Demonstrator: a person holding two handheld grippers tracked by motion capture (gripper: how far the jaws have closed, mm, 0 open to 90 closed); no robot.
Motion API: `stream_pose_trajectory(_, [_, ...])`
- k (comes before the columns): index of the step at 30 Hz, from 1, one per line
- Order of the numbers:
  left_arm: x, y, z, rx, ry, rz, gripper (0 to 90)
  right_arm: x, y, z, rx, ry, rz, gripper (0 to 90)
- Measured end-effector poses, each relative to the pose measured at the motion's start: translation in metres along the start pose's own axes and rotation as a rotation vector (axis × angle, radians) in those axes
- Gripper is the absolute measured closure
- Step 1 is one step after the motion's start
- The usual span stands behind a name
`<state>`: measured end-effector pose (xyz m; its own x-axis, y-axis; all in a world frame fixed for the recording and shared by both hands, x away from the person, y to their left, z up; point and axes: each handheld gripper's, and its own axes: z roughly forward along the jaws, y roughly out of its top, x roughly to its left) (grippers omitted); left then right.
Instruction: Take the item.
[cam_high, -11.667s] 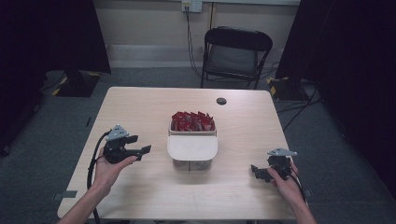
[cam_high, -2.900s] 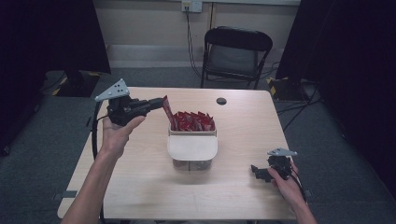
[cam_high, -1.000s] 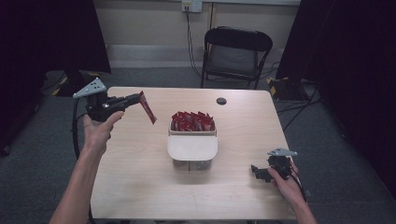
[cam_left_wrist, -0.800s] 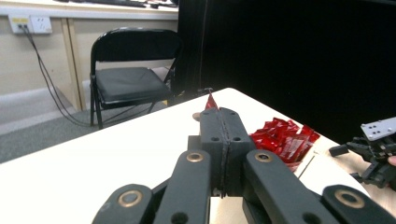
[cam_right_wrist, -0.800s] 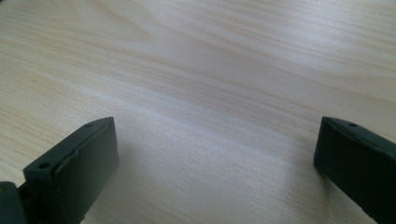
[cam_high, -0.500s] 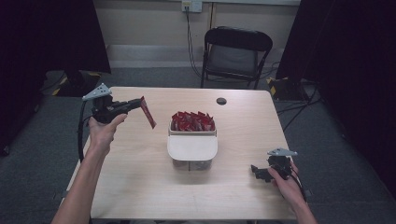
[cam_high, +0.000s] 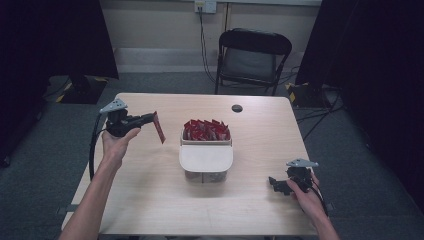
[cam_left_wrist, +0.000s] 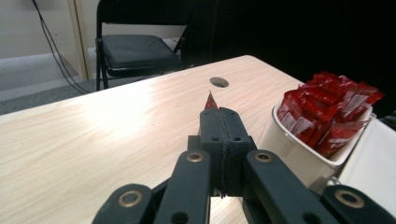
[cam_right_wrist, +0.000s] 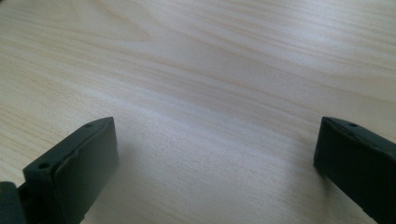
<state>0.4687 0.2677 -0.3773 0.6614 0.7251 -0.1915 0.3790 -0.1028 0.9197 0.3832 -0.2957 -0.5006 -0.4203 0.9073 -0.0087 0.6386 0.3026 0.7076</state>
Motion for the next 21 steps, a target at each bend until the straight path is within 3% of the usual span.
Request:
stream_pose_trajectory(9, [-0.003,-0.011,0.013,0.038,-0.005,0.017,90.0,0.0,0.0,0.0,0.0,0.0,0.0,0.0])
stream_pose_trajectory(21, [-0.007,-0.021,0.016,0.062,0.002,0.027,90.0,0.0,0.0,0.0,0.0,0.0,0.0,0.0])
